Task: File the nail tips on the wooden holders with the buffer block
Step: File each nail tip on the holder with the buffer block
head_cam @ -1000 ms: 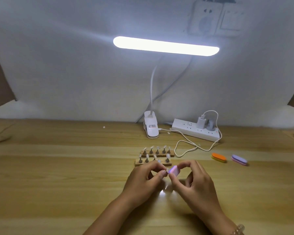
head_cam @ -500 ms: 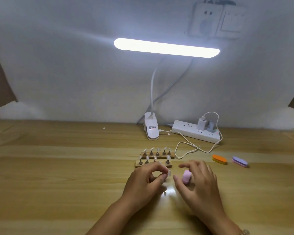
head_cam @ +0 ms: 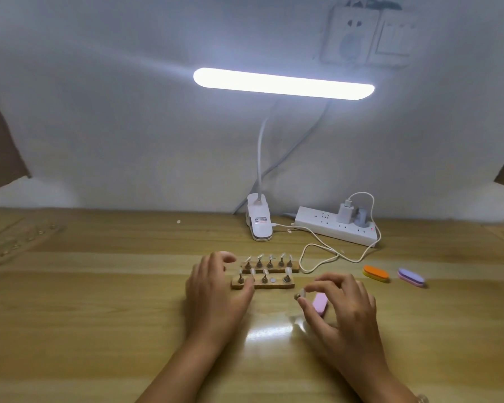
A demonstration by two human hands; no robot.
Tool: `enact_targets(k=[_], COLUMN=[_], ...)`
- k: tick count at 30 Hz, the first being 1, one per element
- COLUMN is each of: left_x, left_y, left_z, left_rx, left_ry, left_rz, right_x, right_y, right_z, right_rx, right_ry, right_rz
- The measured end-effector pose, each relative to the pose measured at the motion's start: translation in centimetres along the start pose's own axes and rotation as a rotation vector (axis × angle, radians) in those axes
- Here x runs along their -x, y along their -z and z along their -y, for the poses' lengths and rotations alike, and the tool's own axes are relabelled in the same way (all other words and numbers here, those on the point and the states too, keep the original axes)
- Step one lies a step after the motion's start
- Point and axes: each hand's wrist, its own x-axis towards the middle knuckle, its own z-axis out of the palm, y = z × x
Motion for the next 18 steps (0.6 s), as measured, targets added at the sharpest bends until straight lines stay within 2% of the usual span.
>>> enact_targets(k=[2,3,6,13,18], left_x=[-0.7,-0.7,-0.4,0.2,0.6], left_y=[0.0,-0.1,-0.7,-0.1,-0.2], left_z=[0.8,1.0,1.0,0.7,0.2], left_rx=[-0.102,-0.15,-0.2,-0.064,-0.021], left_ry=[0.171,0.192,0.101,-0.13,-0.263], left_rz=[0.146,0.206,0.283,0.4,0.42], right_x=[0.0,0.0,0.0,-0.1,-0.1], right_y=[0.1,0.0,0.0,-0.1,-0.2], right_z=[-0.1,-0.2,-0.1,-0.3,-0.3], right_rx=[0.016,0.018,0.019,0.033,0.042], right_ry=[-0.03,-0.043,-0.057,-0.062,-0.038], right_rz=[0.0,0.008,0.045,0.046,0.049])
